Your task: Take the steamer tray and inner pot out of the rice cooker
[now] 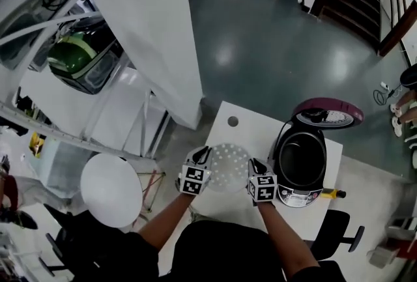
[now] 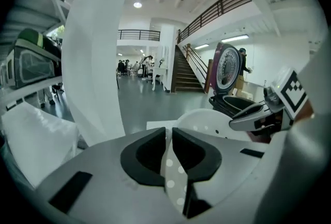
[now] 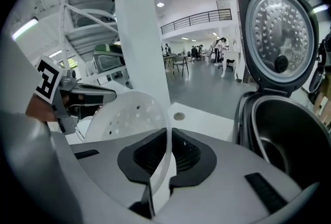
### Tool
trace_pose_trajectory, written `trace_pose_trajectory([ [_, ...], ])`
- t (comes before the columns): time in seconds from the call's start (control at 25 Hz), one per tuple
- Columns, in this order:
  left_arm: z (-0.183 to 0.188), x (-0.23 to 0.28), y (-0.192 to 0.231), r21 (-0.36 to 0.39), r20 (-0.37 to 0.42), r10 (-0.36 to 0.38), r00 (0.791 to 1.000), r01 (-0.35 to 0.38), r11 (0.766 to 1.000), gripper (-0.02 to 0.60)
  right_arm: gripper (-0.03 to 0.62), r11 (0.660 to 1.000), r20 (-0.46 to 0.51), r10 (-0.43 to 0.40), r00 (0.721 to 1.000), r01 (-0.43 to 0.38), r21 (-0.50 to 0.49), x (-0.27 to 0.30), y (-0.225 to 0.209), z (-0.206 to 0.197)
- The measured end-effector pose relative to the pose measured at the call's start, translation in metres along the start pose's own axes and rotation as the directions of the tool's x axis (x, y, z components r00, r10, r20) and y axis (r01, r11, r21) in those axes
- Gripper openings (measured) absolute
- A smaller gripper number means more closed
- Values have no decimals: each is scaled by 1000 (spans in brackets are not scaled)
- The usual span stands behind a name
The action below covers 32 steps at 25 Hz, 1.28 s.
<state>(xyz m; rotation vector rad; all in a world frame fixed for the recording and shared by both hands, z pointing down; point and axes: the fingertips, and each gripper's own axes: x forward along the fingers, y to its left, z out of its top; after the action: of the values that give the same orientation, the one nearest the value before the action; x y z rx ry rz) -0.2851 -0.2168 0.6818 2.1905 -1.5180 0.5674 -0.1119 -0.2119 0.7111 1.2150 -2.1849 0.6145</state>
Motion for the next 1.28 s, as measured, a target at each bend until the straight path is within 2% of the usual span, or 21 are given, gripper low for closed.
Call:
trace_pose_trajectory([
  [0.16, -46, 37, 8, -55, -96, -54, 994, 49, 997, 38, 18, 999, -79, -36, 996, 39, 31, 30, -5, -39],
  [0.4, -94, 78, -5, -22, -202, -136, 970, 135, 991, 38, 18, 989, -191, -97, 977, 116, 93, 50, -20, -93],
  [0.6, -110, 105, -10, 57, -245, -174, 954, 194, 979, 37, 20, 979, -250, -123, 960, 159, 129, 68, -32, -119],
  [0.92, -118, 123, -6, 29, -286, -168, 944, 183, 983, 38, 20, 972, -270, -137, 953, 182, 151, 82, -38, -130],
  [1.08, -125, 132, -5, 43, -296, -165, 941, 186, 982, 38, 20, 964, -281, -141, 949, 196, 178, 87, -38, -136],
  [1.28, -123, 136, -3, 88, -298, -164, 940, 199, 976, 40, 20, 970, -275, -137, 952, 185, 159, 87, -34, -134],
])
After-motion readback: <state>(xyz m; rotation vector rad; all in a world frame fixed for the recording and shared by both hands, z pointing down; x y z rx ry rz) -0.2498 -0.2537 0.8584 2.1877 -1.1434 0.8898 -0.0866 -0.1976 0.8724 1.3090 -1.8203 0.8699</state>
